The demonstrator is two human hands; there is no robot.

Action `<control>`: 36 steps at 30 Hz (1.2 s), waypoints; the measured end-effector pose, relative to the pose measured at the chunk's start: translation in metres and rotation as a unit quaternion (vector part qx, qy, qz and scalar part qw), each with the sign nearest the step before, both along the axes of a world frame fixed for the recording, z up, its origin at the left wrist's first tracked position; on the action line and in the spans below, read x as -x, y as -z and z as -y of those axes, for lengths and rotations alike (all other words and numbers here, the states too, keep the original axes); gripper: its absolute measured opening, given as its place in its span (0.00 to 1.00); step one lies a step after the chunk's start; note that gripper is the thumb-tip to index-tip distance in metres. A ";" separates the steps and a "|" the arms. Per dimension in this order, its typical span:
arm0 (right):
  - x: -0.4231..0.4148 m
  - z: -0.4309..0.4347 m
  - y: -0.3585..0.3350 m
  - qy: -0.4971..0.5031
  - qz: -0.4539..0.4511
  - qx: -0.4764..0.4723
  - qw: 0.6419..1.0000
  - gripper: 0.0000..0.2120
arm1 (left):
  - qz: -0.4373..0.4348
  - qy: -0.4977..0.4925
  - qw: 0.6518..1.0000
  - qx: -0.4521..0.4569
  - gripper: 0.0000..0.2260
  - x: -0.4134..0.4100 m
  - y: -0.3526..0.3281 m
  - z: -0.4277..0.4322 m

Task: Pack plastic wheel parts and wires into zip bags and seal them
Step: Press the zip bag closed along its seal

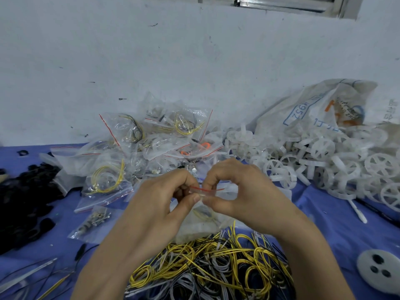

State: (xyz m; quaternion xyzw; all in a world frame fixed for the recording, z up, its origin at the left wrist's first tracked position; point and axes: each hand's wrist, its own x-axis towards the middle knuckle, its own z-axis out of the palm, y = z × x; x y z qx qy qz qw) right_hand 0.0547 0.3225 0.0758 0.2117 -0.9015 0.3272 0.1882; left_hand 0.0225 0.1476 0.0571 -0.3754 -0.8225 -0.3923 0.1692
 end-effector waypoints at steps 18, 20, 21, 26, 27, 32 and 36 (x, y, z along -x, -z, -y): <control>0.002 0.000 0.002 0.008 -0.025 0.007 1.000 0.07 | 0.026 0.012 0.999 -0.026 0.02 0.000 0.001 -0.003; 0.002 0.001 0.002 0.008 -0.035 0.005 0.999 0.07 | 0.024 0.014 0.999 -0.027 0.02 0.000 0.001 -0.003; 0.001 0.001 0.002 0.006 -0.039 0.004 0.999 0.07 | 0.023 0.014 0.999 -0.027 0.02 0.000 0.001 -0.003; 0.001 0.001 0.002 -0.007 -0.058 -0.005 0.998 0.05 | 0.017 0.009 0.999 -0.033 0.02 0.002 0.002 0.000; 0.001 0.001 0.002 -0.006 -0.051 -0.007 0.999 0.04 | 0.016 0.006 0.999 -0.035 0.02 0.002 0.002 0.001; 0.003 -0.004 0.002 0.018 -0.048 -0.005 0.999 0.05 | -0.001 -0.021 0.999 -0.046 0.06 0.010 0.004 0.007; 0.005 -0.004 0.003 0.018 -0.033 0.001 0.999 0.07 | 0.022 -0.007 0.999 -0.042 0.09 0.012 0.007 0.007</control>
